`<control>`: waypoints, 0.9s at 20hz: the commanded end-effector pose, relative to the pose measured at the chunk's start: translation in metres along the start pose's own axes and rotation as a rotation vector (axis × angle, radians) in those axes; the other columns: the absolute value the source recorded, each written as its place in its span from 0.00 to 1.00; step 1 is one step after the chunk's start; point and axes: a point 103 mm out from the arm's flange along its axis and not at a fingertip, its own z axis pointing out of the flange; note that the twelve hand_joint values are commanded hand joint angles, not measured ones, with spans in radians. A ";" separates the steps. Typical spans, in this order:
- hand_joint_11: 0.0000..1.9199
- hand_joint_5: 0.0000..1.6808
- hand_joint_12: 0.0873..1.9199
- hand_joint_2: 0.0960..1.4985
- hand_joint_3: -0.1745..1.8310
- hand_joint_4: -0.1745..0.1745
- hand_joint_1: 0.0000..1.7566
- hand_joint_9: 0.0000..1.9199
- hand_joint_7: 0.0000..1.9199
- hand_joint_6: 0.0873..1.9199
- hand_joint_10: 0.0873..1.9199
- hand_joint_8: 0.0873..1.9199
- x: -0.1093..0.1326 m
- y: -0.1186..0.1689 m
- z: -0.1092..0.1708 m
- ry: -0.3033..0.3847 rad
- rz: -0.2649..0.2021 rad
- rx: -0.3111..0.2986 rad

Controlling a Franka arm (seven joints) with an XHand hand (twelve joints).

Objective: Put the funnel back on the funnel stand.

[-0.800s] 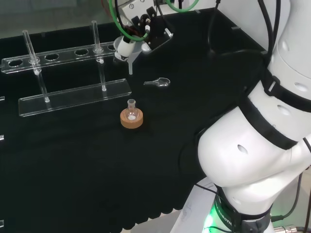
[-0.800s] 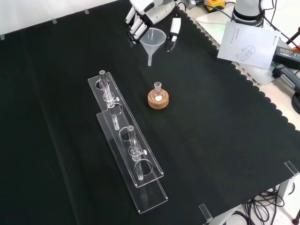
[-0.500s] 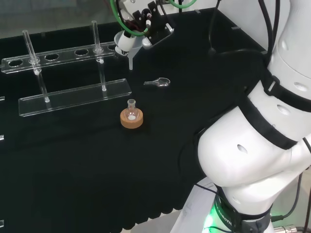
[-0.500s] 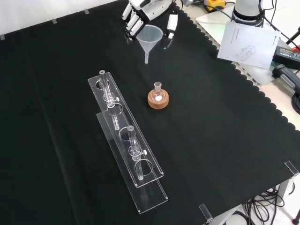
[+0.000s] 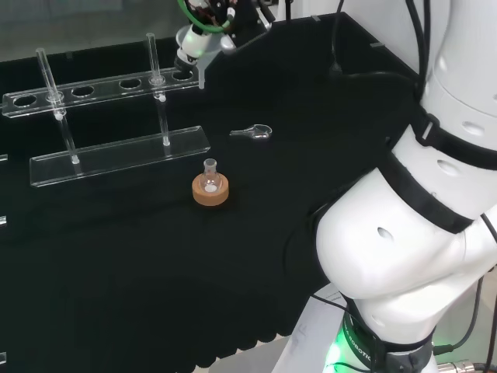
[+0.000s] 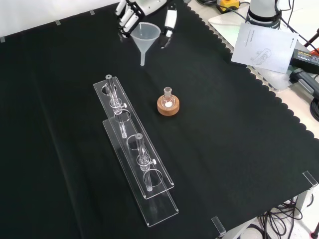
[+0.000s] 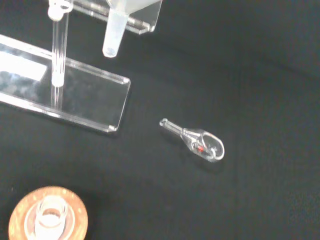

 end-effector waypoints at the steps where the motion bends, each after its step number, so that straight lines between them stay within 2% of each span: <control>1: 0.33 0.34 0.63 0.53 0.29 0.38 0.36 0.58 0.28 0.31 0.23 0.33 -0.003 0.037 -0.013 0.004 -0.012 0.000; 11: 0.32 0.34 0.64 0.53 0.29 0.38 0.36 0.58 0.28 0.31 0.24 0.33 -0.006 0.089 -0.015 0.010 -0.032 0.007; 18: 0.32 0.34 0.64 0.53 0.29 0.38 0.37 0.58 0.28 0.32 0.24 0.33 -0.007 0.114 -0.011 0.020 -0.033 0.019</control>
